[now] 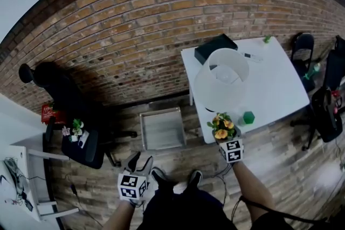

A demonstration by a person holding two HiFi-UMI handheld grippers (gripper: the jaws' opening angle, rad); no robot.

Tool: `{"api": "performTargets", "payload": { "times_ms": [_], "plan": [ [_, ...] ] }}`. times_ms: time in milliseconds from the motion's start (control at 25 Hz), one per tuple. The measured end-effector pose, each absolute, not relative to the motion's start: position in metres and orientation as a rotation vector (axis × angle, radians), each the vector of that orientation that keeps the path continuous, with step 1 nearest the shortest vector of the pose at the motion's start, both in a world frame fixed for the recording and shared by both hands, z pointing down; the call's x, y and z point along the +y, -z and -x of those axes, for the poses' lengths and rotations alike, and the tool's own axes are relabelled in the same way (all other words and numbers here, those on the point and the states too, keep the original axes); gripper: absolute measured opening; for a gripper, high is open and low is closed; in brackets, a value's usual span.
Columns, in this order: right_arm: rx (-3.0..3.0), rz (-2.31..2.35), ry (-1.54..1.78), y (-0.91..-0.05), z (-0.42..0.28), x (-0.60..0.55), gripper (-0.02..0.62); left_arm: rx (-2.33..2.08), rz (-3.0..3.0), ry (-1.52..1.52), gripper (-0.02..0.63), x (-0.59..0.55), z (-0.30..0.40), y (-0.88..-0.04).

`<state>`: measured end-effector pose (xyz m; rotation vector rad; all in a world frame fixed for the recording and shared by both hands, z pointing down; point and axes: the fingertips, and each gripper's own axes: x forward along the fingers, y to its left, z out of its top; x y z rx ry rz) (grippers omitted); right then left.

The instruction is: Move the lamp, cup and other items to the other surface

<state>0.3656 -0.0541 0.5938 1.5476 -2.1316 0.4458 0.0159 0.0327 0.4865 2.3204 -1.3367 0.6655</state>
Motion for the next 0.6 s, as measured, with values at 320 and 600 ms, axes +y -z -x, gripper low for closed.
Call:
{"api": "performTargets", "payload": {
  "times_ms": [320, 600],
  "plan": [
    [-2.138, -1.510, -0.431, -0.605, -0.371, -0.046, 0.364, -1.356, -2.286, -0.655, 0.206, 0.041, -0.033, -0.491],
    [-2.118, -1.532, -0.471, -0.605, -0.378, -0.024, 0.383, -1.356, -2.282, -0.642, 0.206, 0.045, -0.036, -0.490]
  ]
}}
